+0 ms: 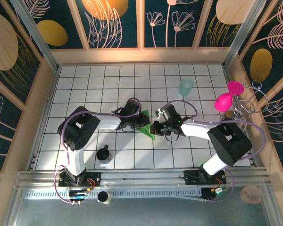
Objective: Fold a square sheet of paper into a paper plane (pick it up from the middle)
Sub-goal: Fourth fold the wing at the center of the table.
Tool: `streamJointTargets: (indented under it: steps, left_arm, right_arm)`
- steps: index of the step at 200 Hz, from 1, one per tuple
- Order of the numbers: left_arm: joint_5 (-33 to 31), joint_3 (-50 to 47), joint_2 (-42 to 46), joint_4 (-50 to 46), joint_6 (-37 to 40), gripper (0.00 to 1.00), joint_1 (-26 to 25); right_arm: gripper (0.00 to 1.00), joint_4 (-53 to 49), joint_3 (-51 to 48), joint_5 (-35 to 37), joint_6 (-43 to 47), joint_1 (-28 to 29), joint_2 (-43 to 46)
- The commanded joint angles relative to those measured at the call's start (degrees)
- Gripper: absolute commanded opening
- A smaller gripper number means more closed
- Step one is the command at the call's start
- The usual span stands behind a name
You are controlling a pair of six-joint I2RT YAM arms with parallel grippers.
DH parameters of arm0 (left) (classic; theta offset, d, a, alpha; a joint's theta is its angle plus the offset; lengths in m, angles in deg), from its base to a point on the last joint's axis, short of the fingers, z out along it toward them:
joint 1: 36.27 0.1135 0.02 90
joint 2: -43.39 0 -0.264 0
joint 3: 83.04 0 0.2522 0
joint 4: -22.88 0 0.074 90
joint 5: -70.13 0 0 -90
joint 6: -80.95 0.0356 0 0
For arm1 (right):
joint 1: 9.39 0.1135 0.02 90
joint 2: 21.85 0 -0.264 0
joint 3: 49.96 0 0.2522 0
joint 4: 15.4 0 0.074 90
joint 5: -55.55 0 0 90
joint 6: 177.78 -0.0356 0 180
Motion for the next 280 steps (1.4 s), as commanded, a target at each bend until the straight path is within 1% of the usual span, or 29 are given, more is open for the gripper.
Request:
streamJointTargets:
  steps: [1,41,77,111,135,164,236,249,280]
  left_arm:
    - [-2.6,-1.3,-1.4,-5.1,-0.3,0.2,0.3]
    - [-2.4,-0.7,-0.1,-4.9,0.7,0.19,0.3]
    - [-1.5,0.3,4.4,-1.6,4.1,0.19,0.3]
    - [-1.1,-3.3,8.4,2.1,5.8,0.18,0.2]
    - [-0.7,-5.8,9.5,2.6,6.0,0.16,0.1]
    - [0.7,-6.6,8.1,3.1,5.9,0.16,-0.4]
    - [4.0,-2.8,2.8,2.7,6.7,0.15,-1.2]
    - [3.7,-2.4,2.2,1.8,6.9,0.16,-1.3]
    - [0.7,-1.8,1.4,-0.8,7.0,0.16,-1.3]
  right_arm:
    - [0.0,1.0,1.7,2.2,-0.5,0.3,-2.2]
    - [0.0,-0.6,0.4,3.5,-0.4,-0.2,-4.3]
    - [0.0,-4.1,-0.1,4.6,0.7,-0.6,-7.0]
    - [0.0,-6.5,0.5,5.3,0.9,-0.8,-8.5]
    - [0.0,-7.0,1.0,4.9,0.7,-0.8,-9.3]
    - [0.0,-7.9,1.2,4.9,0.7,-0.8,-9.6]
    - [0.0,-8.6,1.2,4.9,0.7,-0.9,-9.7]
    - [0.0,-8.9,1.2,4.9,0.8,-0.9,-9.6]
    - [0.0,-10.0,0.8,5.4,0.9,-1.0,-9.2]
